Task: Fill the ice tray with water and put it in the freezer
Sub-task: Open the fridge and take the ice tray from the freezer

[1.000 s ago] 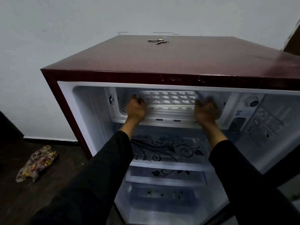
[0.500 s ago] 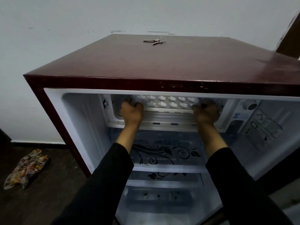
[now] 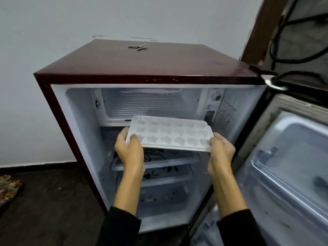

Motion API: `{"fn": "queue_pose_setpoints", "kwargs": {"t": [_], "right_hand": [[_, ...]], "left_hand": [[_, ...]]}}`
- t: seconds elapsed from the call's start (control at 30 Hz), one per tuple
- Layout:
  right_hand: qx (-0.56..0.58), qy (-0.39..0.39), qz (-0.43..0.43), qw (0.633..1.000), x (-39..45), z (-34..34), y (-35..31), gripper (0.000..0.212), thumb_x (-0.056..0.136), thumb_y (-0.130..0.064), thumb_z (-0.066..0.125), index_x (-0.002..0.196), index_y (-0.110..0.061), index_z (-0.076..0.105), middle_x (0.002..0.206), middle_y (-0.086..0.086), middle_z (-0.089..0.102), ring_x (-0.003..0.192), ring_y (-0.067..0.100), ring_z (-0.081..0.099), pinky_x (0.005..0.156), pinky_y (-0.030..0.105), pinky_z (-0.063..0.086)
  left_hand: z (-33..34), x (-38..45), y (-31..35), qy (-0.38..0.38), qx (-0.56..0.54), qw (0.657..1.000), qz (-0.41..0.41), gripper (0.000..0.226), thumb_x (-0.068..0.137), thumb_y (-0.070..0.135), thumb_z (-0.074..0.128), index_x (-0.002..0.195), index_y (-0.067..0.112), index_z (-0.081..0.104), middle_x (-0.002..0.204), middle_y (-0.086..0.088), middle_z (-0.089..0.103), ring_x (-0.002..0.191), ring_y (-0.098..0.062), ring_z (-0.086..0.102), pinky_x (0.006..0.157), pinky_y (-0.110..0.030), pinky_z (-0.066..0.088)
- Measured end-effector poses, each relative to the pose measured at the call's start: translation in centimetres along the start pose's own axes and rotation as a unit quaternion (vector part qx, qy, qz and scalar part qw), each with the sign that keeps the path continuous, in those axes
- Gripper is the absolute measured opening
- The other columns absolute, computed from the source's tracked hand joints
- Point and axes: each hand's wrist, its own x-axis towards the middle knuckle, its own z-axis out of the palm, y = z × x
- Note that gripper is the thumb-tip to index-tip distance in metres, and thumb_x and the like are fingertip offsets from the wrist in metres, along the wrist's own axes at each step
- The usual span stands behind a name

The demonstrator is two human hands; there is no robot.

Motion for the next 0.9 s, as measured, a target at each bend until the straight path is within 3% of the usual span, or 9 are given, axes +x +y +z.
{"fn": "queue_pose_setpoints", "kwargs": {"t": [0.1,0.2,0.27,0.33,0.4,0.5,0.6,0.67,0.9], "right_hand": [[0.03,0.039,-0.009,0.999,-4.1,-4.8,-0.1,0.032,0.076,0.007,0.044,0.064,-0.017,0.062,0.064,-0.004,0.05,0.062,0.015,0.042,0.052,0.023,0.034],[0.031,0.097,-0.005,0.995,-9.0,-10.3,-0.7,0.035,0.08,0.009,0.046,0.089,-0.016,0.069,0.076,-0.005,0.064,0.065,0.008,0.056,0.056,0.016,0.047],[0.034,0.138,0.008,0.99,-12.2,-14.0,-0.7,0.037,0.082,0.009,0.046,0.103,-0.011,0.068,0.089,0.001,0.068,0.076,0.013,0.062,0.066,0.021,0.051],[0.039,0.181,0.007,0.983,-15.1,-17.7,-0.6,0.037,0.082,0.008,0.046,0.11,-0.006,0.067,0.097,0.006,0.068,0.085,0.018,0.062,0.071,0.026,0.05],[0.044,0.233,-0.008,0.971,-18.2,-21.2,-0.9,0.036,0.083,0.007,0.047,0.11,-0.006,0.066,0.098,0.005,0.067,0.082,0.016,0.06,0.067,0.021,0.048],[0.049,0.316,-0.025,0.947,-22.4,-26.1,-1.6,0.033,0.085,0.006,0.049,0.109,-0.011,0.064,0.097,0.001,0.065,0.077,0.008,0.058,0.06,0.013,0.046],[0.061,0.375,-0.041,0.924,-25.8,-30.9,-2.8,0.033,0.085,0.003,0.05,0.11,-0.01,0.064,0.106,0.007,0.067,0.085,0.015,0.061,0.071,0.023,0.047],[0.068,0.421,-0.054,0.903,-27.9,-34.2,-4.0,0.033,0.085,0.004,0.048,0.109,-0.011,0.064,0.105,0.006,0.067,0.082,0.013,0.061,0.069,0.023,0.047],[0.091,0.564,-0.093,0.816,-35.8,-44.9,-7.6,0.035,0.084,0.004,0.045,0.111,-0.01,0.064,0.097,-0.002,0.067,0.082,0.008,0.062,0.067,0.019,0.048]], "left_hand": [[-1.9,-4.5,-0.5,-0.018,-0.009,0.999,-0.042,0.038,0.095,0.002,0.046,0.131,0.01,0.051,0.121,-0.002,0.058,0.101,-0.012,0.059,0.074,-0.017,0.048],[-3.9,-9.4,-0.8,-0.047,-0.008,0.996,-0.08,0.03,0.093,0.003,0.047,0.12,0.016,0.054,0.119,-0.005,0.061,0.105,-0.017,0.061,0.077,-0.023,0.05],[-5.3,-12.9,-0.8,-0.074,-0.003,0.991,-0.107,0.027,0.094,0.004,0.048,0.117,0.016,0.054,0.116,-0.005,0.061,0.103,-0.018,0.061,0.079,-0.028,0.051],[-6.5,-16.7,-0.8,-0.105,0.0,0.987,-0.125,0.025,0.094,0.005,0.049,0.116,0.016,0.055,0.114,-0.005,0.062,0.102,-0.019,0.062,0.084,-0.033,0.053],[-7.3,-20.5,-1.0,-0.134,-0.003,0.981,-0.137,0.024,0.094,0.004,0.049,0.113,0.016,0.055,0.113,-0.005,0.063,0.095,-0.016,0.063,0.076,-0.028,0.053],[-7.9,-25.9,-1.4,-0.177,-0.005,0.97,-0.166,0.024,0.092,0.003,0.048,0.111,0.016,0.055,0.112,-0.006,0.063,0.089,-0.014,0.063,0.068,-0.023,0.051],[-7.8,-31.0,-1.9,-0.23,0.004,0.953,-0.196,0.024,0.091,0.003,0.048,0.109,0.017,0.056,0.115,-0.008,0.062,0.088,-0.014,0.064,0.066,-0.023,0.051],[-7.6,-34.7,-2.3,-0.272,0.017,0.939,-0.21,0.025,0.09,0.003,0.048,0.111,0.016,0.057,0.113,-0.007,0.063,0.084,-0.014,0.064,0.063,-0.024,0.051],[-6.4,-47.7,-3.0,-0.436,0.045,0.857,-0.271,0.022,0.091,0.004,0.05,0.108,0.015,0.058,0.097,-0.004,0.066,0.081,-0.017,0.064,0.075,-0.034,0.053]]}}
